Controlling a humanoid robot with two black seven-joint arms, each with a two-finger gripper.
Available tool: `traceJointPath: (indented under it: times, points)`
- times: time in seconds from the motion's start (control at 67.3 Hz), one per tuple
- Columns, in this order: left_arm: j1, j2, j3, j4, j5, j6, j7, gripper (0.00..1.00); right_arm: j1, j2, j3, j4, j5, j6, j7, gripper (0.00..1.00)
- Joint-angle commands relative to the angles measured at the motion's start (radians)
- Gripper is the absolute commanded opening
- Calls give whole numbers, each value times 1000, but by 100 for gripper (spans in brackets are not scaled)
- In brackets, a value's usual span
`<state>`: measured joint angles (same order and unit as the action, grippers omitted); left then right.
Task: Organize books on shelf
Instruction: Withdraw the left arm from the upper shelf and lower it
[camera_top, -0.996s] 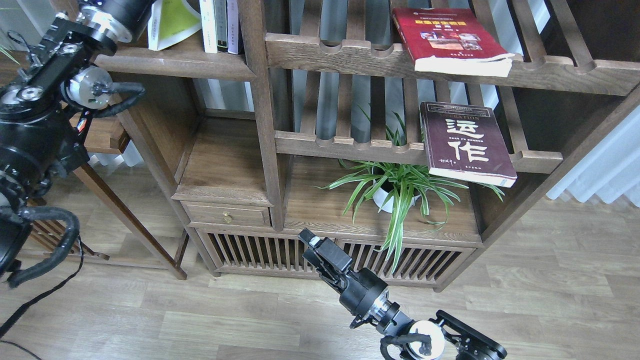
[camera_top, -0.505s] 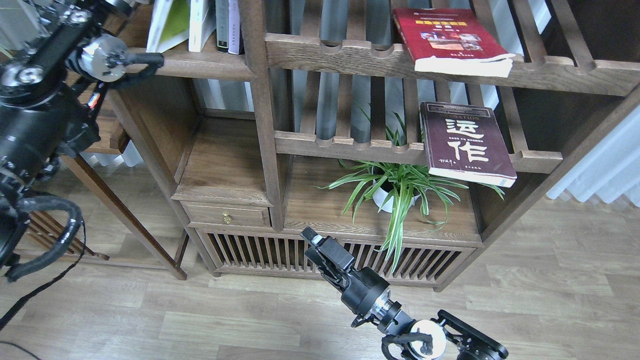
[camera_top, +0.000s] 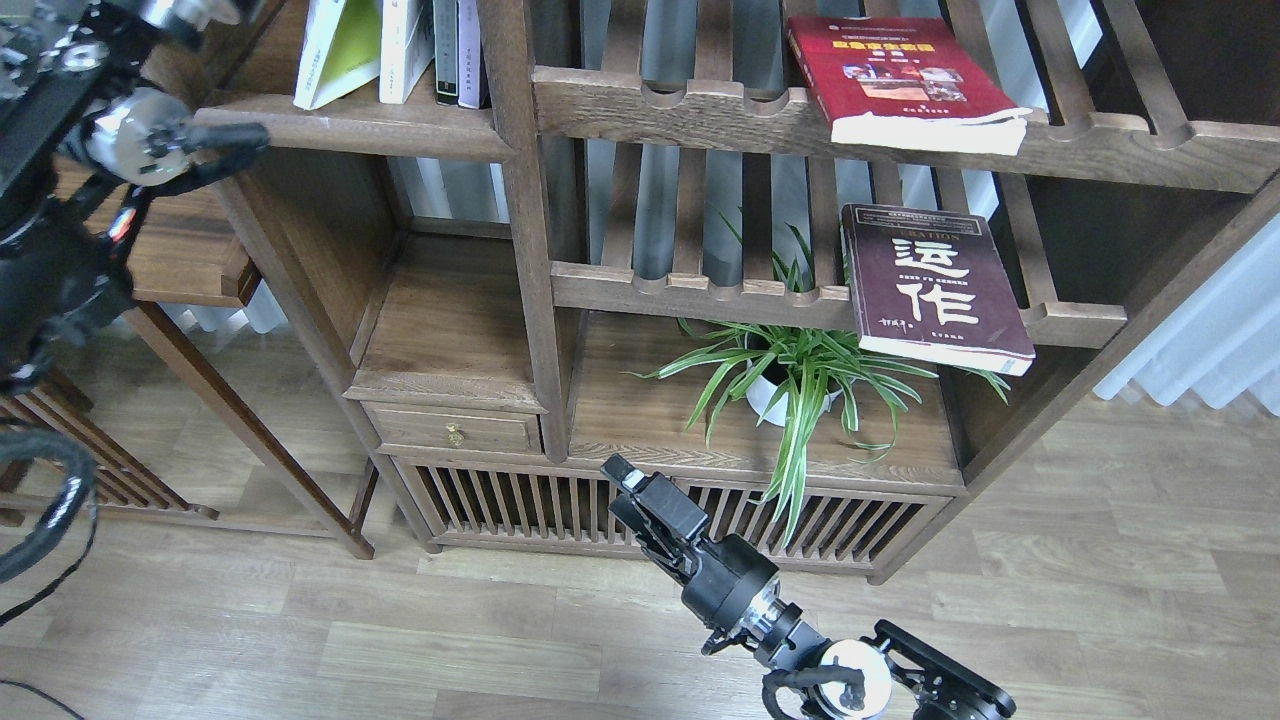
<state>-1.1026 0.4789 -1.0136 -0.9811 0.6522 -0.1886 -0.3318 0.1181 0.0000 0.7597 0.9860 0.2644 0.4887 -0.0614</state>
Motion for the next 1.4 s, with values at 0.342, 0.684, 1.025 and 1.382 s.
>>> traceJointPath:
  times: [0.342, 0.684, 1.025, 1.382]
  points:
    - [205, 3, -137, -277, -54, -12, -15, 68, 0, 0, 59, 17, 7, 0, 80, 98]
    - [398, -26, -175, -383, -175, -238, -29, 84, -2, 0, 139, 52, 15, 0, 94, 98]
    - [644, -65, -204, -393, -223, -300, -9, 92, 2, 0, 260, 60, 15, 0, 100, 98]
    - [845, -103, -165, -378, -237, -300, 86, 96, 6, 0, 486, 51, 45, 0, 103, 98]
